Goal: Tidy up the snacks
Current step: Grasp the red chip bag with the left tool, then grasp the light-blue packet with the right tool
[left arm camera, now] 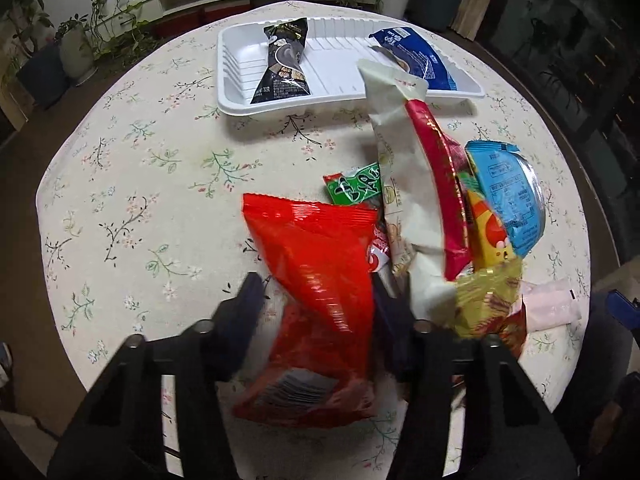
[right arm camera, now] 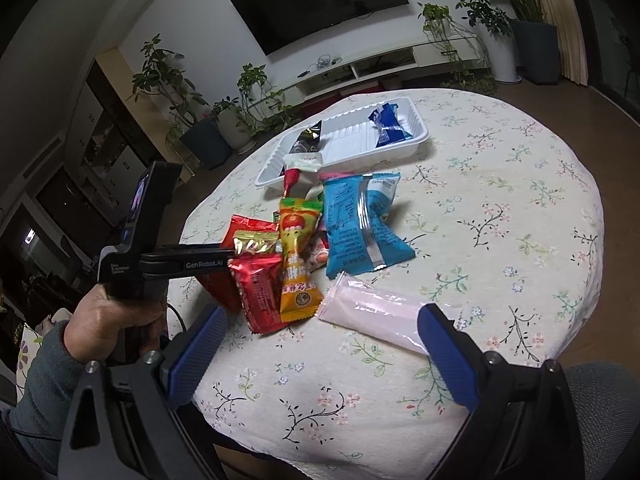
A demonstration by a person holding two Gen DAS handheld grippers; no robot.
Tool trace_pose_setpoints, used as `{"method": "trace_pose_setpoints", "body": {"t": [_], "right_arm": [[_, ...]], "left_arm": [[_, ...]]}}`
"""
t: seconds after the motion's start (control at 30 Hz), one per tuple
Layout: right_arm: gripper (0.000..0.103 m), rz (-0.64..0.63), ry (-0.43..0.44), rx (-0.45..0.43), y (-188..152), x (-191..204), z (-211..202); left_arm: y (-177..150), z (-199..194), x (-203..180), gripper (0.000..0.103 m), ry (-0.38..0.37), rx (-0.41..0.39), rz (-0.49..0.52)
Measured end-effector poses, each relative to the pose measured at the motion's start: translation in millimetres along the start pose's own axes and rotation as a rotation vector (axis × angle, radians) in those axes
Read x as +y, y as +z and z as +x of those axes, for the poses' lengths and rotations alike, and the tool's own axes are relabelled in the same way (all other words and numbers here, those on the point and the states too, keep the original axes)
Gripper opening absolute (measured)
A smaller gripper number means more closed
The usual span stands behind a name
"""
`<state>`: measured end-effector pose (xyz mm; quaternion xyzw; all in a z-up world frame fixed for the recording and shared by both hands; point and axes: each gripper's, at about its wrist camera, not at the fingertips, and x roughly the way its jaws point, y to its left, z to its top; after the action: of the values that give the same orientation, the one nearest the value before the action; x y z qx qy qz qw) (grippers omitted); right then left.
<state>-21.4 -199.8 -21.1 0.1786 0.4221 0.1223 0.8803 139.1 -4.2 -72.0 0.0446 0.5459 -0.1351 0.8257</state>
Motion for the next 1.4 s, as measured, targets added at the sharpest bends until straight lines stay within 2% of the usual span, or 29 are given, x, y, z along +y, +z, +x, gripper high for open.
{"method": "trace_pose_setpoints", "body": {"t": [0.27,0.43,0.6,0.73,1.0,1.13,1.23,1.4], "right_arm": [[0.099,-0.007,-0.013,0.012,-0.2,0.5,2.2],[0.098,-0.038,-0.035,0.026,3.1,1.8,3.6],[0.088,-0.082,-0.087,0.058,19.6,-0.6,10.5],[0.087,-0.096,-0.143,0.122,40.9,-4.7,31.9],[0.086,-0.116,-0.191,0.212,75.2,-9.0,92.1],[0.075,-0.068,-0.182,0.256,81.6,-21.8,112.7],[0.072,-0.043,-0.139,0.274,84.2,-25.4,120.6],[0.071,-0.048,-0.123,0.292,83.6,-23.4,130.3]], "left_arm": [[-0.3,9.2,9.0,0.047,0.009,0.011,-0.018],[-2.9,7.0,10.3,0.035,-0.015,-0.001,-0.009],[-15.0,-2.6,23.1,0.032,-0.064,-0.022,-0.061],[-29.3,-10.3,31.0,0.032,-0.088,-0.034,-0.1],[-47.4,-19.8,39.8,0.032,-0.126,-0.047,-0.145],[-50.2,-20.9,41.8,0.032,-0.14,-0.051,-0.15],[-50.3,-21.1,41.7,0.032,-0.143,-0.053,-0.151],[-49.1,-20.6,42.2,0.032,-0.147,-0.055,-0.153]]}}
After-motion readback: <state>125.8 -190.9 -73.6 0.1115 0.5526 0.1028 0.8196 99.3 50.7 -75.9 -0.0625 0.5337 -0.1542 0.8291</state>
